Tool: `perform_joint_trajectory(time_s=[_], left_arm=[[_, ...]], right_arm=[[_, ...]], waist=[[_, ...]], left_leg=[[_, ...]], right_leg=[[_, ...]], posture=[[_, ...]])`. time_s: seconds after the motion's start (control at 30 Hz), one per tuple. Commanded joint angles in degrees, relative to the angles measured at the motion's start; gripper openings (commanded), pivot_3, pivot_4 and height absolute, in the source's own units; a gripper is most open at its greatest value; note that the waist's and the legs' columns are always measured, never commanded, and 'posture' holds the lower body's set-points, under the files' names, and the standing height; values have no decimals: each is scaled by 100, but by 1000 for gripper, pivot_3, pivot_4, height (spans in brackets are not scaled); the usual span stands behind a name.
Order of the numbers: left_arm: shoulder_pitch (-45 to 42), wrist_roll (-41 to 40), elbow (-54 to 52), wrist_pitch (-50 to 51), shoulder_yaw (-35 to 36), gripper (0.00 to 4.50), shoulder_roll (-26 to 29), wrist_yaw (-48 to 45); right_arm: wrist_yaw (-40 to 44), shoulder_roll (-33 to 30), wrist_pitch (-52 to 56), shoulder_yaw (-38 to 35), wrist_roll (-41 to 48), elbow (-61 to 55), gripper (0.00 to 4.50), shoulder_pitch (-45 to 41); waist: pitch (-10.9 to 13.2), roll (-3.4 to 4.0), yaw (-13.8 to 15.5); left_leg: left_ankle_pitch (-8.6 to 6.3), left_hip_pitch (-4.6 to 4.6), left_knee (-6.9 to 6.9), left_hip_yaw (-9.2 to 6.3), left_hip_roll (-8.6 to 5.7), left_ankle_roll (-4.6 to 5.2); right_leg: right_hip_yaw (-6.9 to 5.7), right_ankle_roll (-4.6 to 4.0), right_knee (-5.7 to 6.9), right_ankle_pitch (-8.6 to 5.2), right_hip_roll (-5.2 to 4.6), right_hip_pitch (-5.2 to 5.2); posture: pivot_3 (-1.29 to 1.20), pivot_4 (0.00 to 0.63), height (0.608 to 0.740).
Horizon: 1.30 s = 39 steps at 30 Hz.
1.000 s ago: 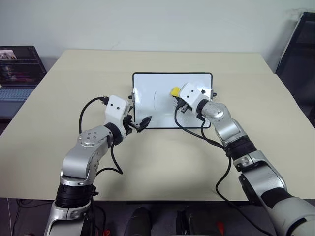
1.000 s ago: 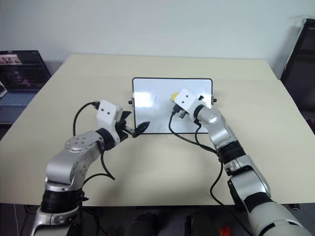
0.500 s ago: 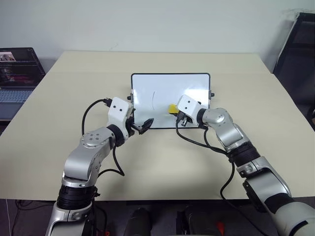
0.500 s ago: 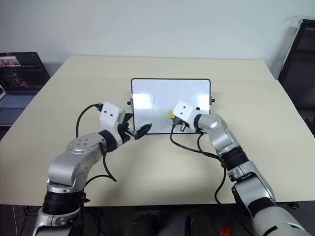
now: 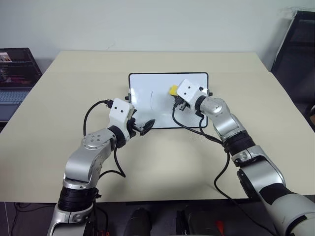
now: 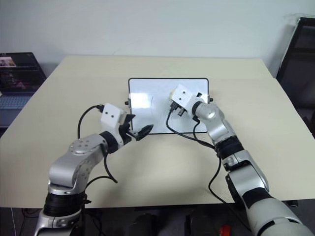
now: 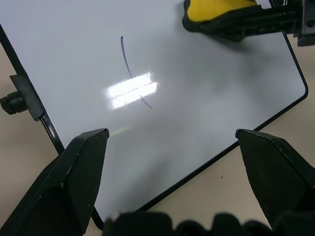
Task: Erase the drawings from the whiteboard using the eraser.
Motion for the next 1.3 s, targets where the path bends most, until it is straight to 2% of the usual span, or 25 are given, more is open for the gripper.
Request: perform_joint_trajectory(time_s=[0.03, 0.13, 0.33, 0.47, 0.57, 0.8, 1.07, 1.3], left_arm=[[-29, -25, -270, -19, -3, 4500, 2, 36], [-9, -34, -303, -2, 7, 4500, 6, 39], [-29, -31, -315, 34, -28, 4500, -19, 36], [-55, -39, -314, 50, -31, 4500, -10, 30], [-66, -48, -327, 64, -34, 4500, -5, 27], [-34, -62, -361, 77, -23, 4500, 11, 15], [-6, -55, -342, 49, -32, 4500, 17, 5], [138, 6, -243, -180, 161, 4500, 64, 42]], right_arm=[[687, -107, 121, 316, -39, -266, 1091, 234], [818, -215, 50, 451, -175, -428, 1091, 323], [-532, -66, -473, 113, -404, 216, 1091, -273], [-906, -3, -582, 21, -394, 601, 1091, -527], [-698, 27, -469, 8, -298, 731, 1091, -535], [989, -292, -192, 515, -262, -141, 1090, 146], [515, -122, 342, -160, 130, -883, 1090, 270], [1026, -342, 1528, -733, 991, -2918, 1090, 1213]], waist=[[0, 0, 2], [1, 1, 4], [1, 2, 0], [1, 2, 11], [1, 2, 12], [1, 2, 12], [2, 2, 15], [2, 2, 81]], left_leg=[[0, 0, 0, -1, 0, 0], [0, -1, 1, -1, -2, 0], [1, 1, 2, -1, -1, -1], [1, -2, 1, -4, -2, -1], [0, -7, -2, -1, -1, -1], [0, -2, 0, -3, 0, 0], [1, -3, 2, -5, 0, -1], [-2, -20, -6, -4, 0, -1]], right_leg=[[-1, 0, 0, 0, 0, 1], [-1, 0, -1, 0, -1, 1], [0, -1, 4, 1, 0, -1], [-2, -3, 1, 2, -1, -1], [-1, -2, -7, 1, -1, -3], [-3, -2, -5, 1, 0, 2], [-4, -2, 1, 1, 0, 0], [-4, -2, -20, 1, -1, -10]], posture=[[0, 150, 740], [0, 150, 740], [0, 150, 740], [0, 150, 740], [0, 150, 740], [0, 150, 740], [0, 150, 740], [0, 150, 740]])
